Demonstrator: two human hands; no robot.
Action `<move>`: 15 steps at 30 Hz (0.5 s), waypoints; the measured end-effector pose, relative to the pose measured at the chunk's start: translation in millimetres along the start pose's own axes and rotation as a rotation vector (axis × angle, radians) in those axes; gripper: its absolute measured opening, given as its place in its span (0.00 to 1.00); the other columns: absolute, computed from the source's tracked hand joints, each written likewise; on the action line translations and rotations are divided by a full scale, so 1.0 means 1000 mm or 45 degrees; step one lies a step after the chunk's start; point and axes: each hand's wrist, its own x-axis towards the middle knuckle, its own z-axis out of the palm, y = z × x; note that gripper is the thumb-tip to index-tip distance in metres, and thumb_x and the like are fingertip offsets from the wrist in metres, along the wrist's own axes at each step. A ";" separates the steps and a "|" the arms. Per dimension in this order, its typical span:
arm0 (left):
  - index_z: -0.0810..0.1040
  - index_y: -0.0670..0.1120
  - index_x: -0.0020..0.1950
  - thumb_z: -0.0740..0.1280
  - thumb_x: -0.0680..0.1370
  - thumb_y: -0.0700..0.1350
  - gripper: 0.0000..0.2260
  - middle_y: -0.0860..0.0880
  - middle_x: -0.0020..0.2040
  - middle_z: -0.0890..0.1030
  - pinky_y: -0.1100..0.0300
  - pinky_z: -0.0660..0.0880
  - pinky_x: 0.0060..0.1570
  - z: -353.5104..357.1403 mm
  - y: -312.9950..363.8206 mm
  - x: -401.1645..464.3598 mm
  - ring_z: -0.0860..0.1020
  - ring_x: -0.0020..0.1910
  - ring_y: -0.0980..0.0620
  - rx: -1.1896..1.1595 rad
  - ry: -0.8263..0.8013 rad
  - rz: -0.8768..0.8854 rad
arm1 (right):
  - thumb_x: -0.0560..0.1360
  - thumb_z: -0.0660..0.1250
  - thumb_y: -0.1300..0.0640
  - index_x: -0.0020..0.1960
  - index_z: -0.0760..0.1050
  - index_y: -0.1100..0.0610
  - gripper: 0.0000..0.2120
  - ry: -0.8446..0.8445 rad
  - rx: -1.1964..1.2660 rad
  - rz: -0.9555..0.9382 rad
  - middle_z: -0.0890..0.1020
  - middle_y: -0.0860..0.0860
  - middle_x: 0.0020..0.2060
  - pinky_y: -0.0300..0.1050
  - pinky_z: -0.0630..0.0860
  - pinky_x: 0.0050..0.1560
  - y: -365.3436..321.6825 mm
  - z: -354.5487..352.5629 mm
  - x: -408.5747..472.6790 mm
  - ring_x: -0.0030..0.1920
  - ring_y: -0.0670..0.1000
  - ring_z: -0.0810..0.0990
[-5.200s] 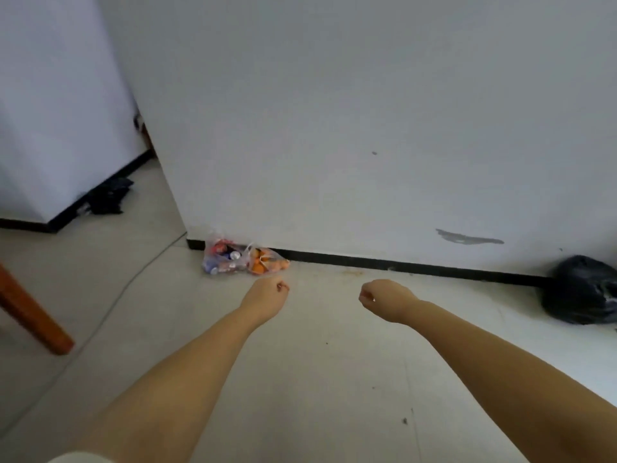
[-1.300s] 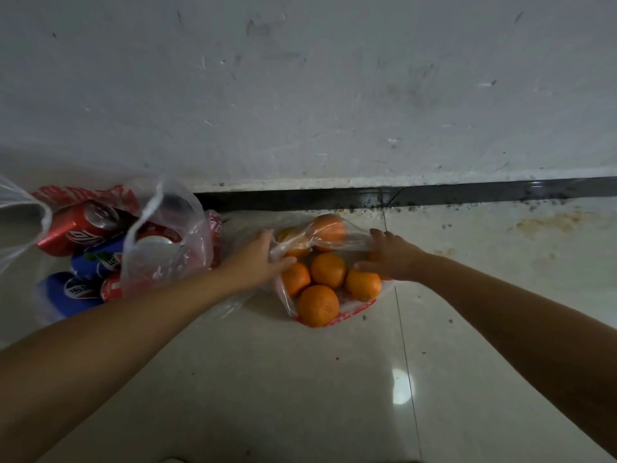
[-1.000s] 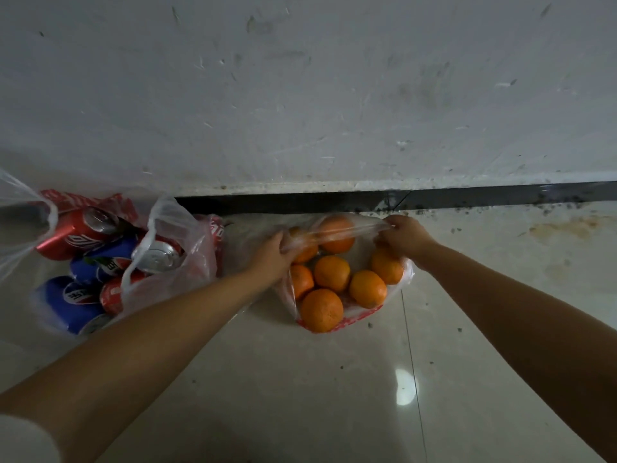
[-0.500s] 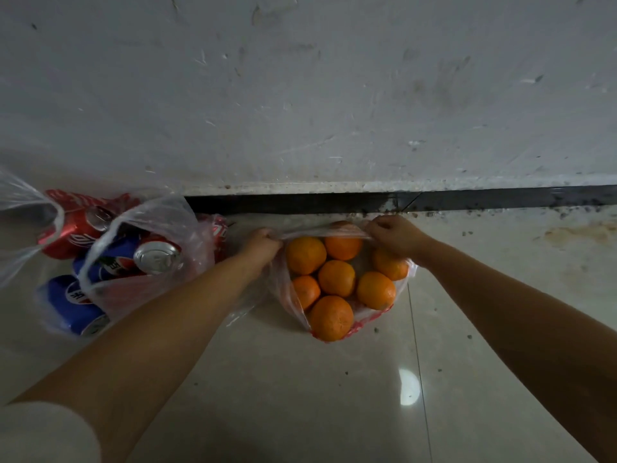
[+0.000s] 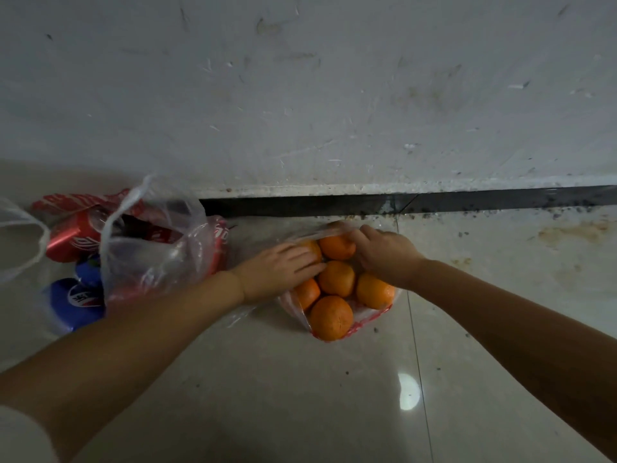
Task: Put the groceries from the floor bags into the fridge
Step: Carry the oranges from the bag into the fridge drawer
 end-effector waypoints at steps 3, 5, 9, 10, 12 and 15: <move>0.65 0.47 0.72 0.64 0.76 0.46 0.25 0.45 0.71 0.67 0.51 0.67 0.68 -0.009 -0.002 0.017 0.66 0.70 0.45 -0.193 -0.226 -0.364 | 0.77 0.60 0.42 0.74 0.49 0.46 0.31 -0.073 0.057 0.078 0.66 0.57 0.66 0.52 0.77 0.54 -0.003 -0.003 0.015 0.59 0.59 0.74; 0.59 0.49 0.75 0.64 0.76 0.50 0.29 0.46 0.73 0.61 0.52 0.64 0.69 -0.014 -0.010 0.025 0.62 0.71 0.45 -0.331 -0.420 -0.481 | 0.75 0.61 0.38 0.74 0.47 0.41 0.34 -0.150 0.082 0.065 0.63 0.58 0.68 0.56 0.76 0.56 -0.006 -0.002 0.025 0.63 0.62 0.72; 0.53 0.52 0.75 0.69 0.73 0.47 0.36 0.45 0.73 0.61 0.52 0.70 0.64 -0.014 -0.018 0.033 0.66 0.69 0.44 -0.514 -0.642 -0.583 | 0.75 0.64 0.43 0.74 0.48 0.40 0.34 -0.200 0.017 0.035 0.59 0.59 0.71 0.59 0.75 0.59 -0.015 0.001 0.046 0.67 0.64 0.67; 0.51 0.52 0.75 0.70 0.72 0.45 0.37 0.45 0.73 0.60 0.53 0.70 0.62 -0.013 -0.016 0.033 0.66 0.69 0.43 -0.516 -0.677 -0.603 | 0.76 0.64 0.44 0.74 0.49 0.41 0.33 -0.198 -0.014 0.042 0.59 0.60 0.71 0.58 0.75 0.60 -0.018 0.000 0.049 0.68 0.64 0.66; 0.50 0.52 0.76 0.69 0.73 0.44 0.38 0.44 0.73 0.60 0.53 0.70 0.60 -0.011 -0.014 0.032 0.65 0.69 0.43 -0.472 -0.670 -0.616 | 0.76 0.63 0.46 0.74 0.51 0.42 0.31 -0.196 -0.022 0.063 0.59 0.60 0.70 0.58 0.74 0.60 -0.022 0.000 0.051 0.67 0.64 0.66; 0.51 0.51 0.76 0.68 0.74 0.46 0.36 0.45 0.72 0.59 0.53 0.70 0.60 -0.004 -0.014 0.024 0.65 0.69 0.44 -0.447 -0.569 -0.609 | 0.74 0.66 0.46 0.73 0.52 0.43 0.33 -0.178 0.077 0.130 0.61 0.61 0.68 0.57 0.76 0.58 -0.019 -0.001 0.047 0.65 0.64 0.68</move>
